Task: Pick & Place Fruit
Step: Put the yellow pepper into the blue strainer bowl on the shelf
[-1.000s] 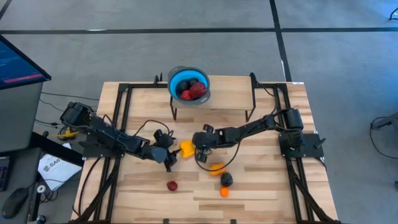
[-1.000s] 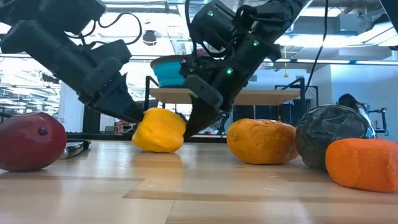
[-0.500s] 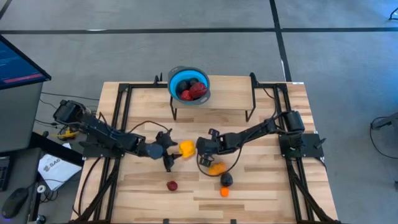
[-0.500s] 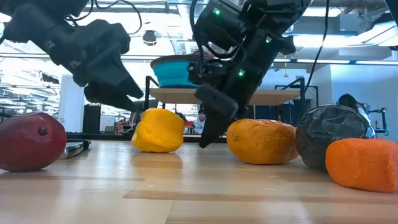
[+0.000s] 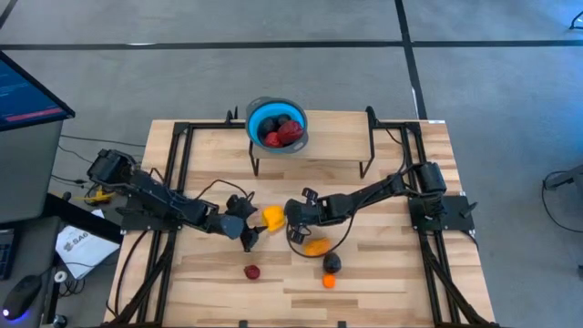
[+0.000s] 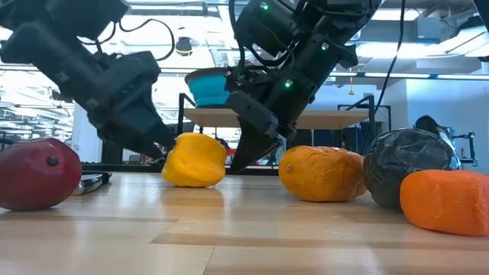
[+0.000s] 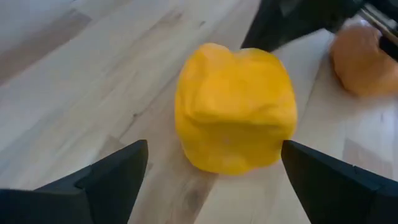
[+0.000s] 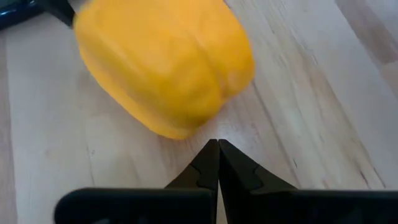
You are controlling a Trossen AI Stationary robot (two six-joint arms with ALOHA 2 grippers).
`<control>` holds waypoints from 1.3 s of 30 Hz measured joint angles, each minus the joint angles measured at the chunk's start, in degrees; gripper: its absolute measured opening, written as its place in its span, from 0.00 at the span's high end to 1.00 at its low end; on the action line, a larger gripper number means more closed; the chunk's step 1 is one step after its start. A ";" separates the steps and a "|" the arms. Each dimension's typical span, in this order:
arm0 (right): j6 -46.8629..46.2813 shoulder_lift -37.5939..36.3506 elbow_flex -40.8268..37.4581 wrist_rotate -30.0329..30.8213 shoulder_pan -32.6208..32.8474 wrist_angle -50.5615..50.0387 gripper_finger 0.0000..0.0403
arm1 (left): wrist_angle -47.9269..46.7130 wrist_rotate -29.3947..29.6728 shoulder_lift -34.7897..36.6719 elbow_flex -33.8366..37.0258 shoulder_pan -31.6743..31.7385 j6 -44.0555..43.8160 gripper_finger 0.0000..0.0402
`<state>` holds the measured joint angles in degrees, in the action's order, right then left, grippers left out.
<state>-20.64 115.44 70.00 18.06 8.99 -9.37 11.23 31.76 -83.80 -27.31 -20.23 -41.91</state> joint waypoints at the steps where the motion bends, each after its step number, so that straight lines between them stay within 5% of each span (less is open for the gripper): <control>1: 0.00 0.00 0.00 0.00 0.00 0.00 1.00 | 1.08 0.56 -0.90 0.00 0.00 -1.20 0.09; 15: -0.79 0.00 0.00 -0.15 0.00 0.31 1.00 | 19.52 2.31 -12.96 -0.02 0.00 -3.50 0.10; 22: -0.77 0.00 0.00 -1.44 1.55 1.06 1.00 | 20.69 3.28 -14.53 0.09 0.11 -2.28 0.09; 28: -0.33 0.00 0.00 -1.74 3.24 6.15 1.00 | 20.53 3.96 -11.29 2.30 0.11 -0.28 0.10; 39: 4.36 -0.42 0.00 -1.44 2.99 12.82 1.00 | 20.62 0.94 5.63 11.13 -1.83 -0.35 0.10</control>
<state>-16.28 115.02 70.00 16.62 11.99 3.45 31.85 32.71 -78.17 -16.18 -22.05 -42.26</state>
